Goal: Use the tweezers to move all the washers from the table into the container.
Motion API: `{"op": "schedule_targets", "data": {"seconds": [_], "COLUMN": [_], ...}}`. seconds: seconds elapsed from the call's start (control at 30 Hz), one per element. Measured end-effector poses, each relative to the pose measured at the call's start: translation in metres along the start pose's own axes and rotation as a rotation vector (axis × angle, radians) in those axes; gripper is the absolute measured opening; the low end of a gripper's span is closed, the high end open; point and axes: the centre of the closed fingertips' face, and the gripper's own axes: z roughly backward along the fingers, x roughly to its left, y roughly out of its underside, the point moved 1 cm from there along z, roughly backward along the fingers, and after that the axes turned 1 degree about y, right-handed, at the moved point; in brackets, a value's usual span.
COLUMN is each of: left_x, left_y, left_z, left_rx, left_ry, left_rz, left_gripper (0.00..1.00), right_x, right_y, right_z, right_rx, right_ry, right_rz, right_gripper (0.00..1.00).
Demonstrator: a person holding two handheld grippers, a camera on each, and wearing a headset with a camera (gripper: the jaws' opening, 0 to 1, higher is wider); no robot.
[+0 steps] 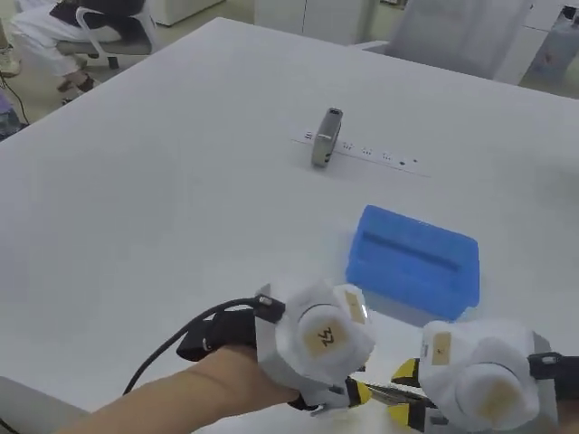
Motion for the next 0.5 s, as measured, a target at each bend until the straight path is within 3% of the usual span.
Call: {"op": "schedule_targets", "data": {"seconds": [0.13, 0.23, 0.3, 0.4, 0.47, 0.5], "left_x": [0.009, 0.022, 0.026, 0.037, 0.041, 0.042], "left_y": [-0.006, -0.007, -0.013, -0.013, -0.012, -0.012], "left_z": [0.02, 0.039, 0.055, 0.072, 0.081, 0.085], "left_rx": [-0.041, -0.078, -0.111, -0.15, -0.165, -0.167], "left_ry": [-0.069, -0.147, -0.206, -0.278, -0.319, -0.329], "left_rz": [0.099, 0.178, 0.213, 0.269, 0.289, 0.295], "left_gripper": [0.28, 0.4, 0.49, 0.64, 0.73, 0.78], "right_x": [0.0, -0.001, -0.006, -0.016, -0.021, -0.025], "right_y": [-0.002, -0.004, -0.002, 0.008, 0.016, 0.021], "right_z": [0.02, 0.042, 0.056, 0.085, 0.098, 0.109], "right_rx": [-0.056, -0.146, -0.192, -0.267, -0.296, -0.318], "right_ry": [0.055, 0.117, 0.177, 0.295, 0.343, 0.393], "right_rz": [-0.135, -0.33, -0.42, -0.596, -0.667, -0.709], "right_gripper": [0.21, 0.26, 0.29, 0.38, 0.42, 0.45]}}
